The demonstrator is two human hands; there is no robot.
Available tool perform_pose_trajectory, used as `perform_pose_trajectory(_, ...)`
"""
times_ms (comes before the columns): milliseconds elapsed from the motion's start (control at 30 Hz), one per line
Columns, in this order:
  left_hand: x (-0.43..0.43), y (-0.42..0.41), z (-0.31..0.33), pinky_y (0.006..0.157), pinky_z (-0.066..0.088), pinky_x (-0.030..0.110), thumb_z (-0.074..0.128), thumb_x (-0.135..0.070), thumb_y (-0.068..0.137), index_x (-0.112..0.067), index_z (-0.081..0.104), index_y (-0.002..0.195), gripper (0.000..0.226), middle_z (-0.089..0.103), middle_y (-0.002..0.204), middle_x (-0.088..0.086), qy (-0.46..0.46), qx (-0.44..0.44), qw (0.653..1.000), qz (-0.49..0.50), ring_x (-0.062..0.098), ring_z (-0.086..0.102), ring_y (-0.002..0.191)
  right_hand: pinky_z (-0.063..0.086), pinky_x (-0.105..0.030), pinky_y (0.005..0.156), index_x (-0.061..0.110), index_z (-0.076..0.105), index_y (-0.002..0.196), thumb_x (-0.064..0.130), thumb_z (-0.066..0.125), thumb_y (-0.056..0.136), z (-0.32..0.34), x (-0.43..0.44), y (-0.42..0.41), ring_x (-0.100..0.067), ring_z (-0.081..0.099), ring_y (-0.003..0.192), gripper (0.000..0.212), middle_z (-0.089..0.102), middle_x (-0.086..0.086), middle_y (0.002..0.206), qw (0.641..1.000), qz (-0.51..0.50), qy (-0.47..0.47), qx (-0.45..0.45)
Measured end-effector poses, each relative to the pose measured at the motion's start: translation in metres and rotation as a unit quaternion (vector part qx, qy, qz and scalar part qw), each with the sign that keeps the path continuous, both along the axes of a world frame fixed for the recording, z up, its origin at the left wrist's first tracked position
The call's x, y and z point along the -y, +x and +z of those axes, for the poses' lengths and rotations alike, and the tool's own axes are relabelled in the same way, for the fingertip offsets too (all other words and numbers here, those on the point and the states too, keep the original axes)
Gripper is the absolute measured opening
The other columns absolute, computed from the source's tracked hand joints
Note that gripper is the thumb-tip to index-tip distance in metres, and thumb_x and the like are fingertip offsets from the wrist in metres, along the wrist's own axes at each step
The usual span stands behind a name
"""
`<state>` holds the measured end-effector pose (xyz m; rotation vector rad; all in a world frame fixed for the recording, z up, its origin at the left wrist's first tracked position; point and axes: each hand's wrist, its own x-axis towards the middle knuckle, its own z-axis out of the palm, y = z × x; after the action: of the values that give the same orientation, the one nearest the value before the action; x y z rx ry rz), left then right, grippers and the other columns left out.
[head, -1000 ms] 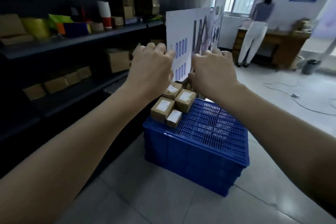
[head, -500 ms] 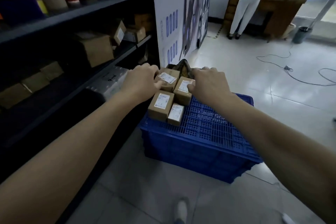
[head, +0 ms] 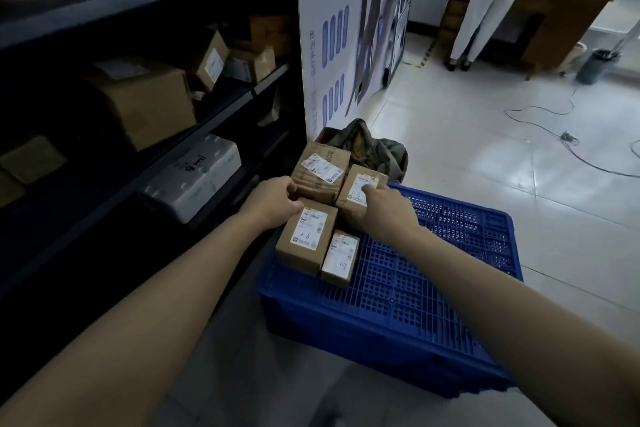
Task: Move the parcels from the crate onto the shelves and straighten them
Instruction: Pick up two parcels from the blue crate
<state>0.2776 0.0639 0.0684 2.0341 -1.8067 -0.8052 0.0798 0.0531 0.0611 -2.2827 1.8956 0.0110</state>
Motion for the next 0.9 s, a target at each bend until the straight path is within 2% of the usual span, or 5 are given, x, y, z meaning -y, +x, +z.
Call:
perform_pose_trajectory(367,0.071,0.040,-0.149,0.092,0.041,0.029,0.072,-0.021,0.082,-0.009,0.039,0.141,0.069,0.044,0.140,0.012,0.152,-0.101,0.983,0.020,0.025,0.047,0.123,0.034,-0.023,0.050,0.008,0.051,0.121,0.038,0.059,0.093,-0.157,0.048,0.006,-0.009,0.046,0.066,0.042,0.050,-0.001,0.089,0.911,-0.235,0.196,0.278)
perform_pose_trajectory(533,0.092,0.048,-0.220,0.096,0.039,0.032,0.072,-0.022,0.082,-0.006,0.036,0.142,0.071,0.040,0.144,0.013,0.179,-0.123,0.975,0.050,0.027,0.044,0.128,0.048,-0.038,0.079,0.001,0.045,0.135,0.036,0.061,0.092,-0.238,0.062,0.008,-0.023,0.057,0.102,0.057,0.055,-0.012,0.130,0.837,-0.341,0.243,0.352)
perform_pose_trajectory(633,0.103,0.049,-0.258,0.096,0.040,0.033,0.073,-0.024,0.081,-0.005,0.034,0.142,0.074,0.042,0.143,0.014,0.186,-0.152,0.967,0.080,0.028,0.045,0.126,0.049,-0.037,0.080,0.002,0.051,0.124,0.026,0.061,0.094,-0.269,0.067,0.009,-0.022,0.058,0.094,0.040,0.060,-0.011,0.114,0.821,-0.367,0.250,0.359)
perform_pose_trajectory(767,0.113,0.049,-0.301,0.104,0.040,0.040,0.074,-0.025,0.079,-0.010,0.017,0.150,0.092,0.035,0.148,0.015,0.203,-0.221,0.946,0.121,0.031,0.042,0.129,0.047,-0.038,0.089,-0.001,0.040,0.138,0.036,0.059,0.094,-0.304,0.074,0.005,-0.031,0.056,0.115,0.060,0.053,-0.016,0.134,0.775,-0.415,0.269,0.393)
perform_pose_trajectory(900,0.118,0.054,-0.330,0.099,0.044,0.041,0.079,-0.029,0.073,-0.017,0.029,0.147,0.090,0.052,0.136,0.009,0.252,-0.294,0.913,0.129,0.027,0.052,0.118,0.053,-0.044,0.086,0.002,0.045,0.135,0.040,0.054,0.096,-0.325,0.079,0.005,-0.032,0.063,0.107,0.056,0.061,-0.017,0.123,0.672,-0.460,0.295,0.499)
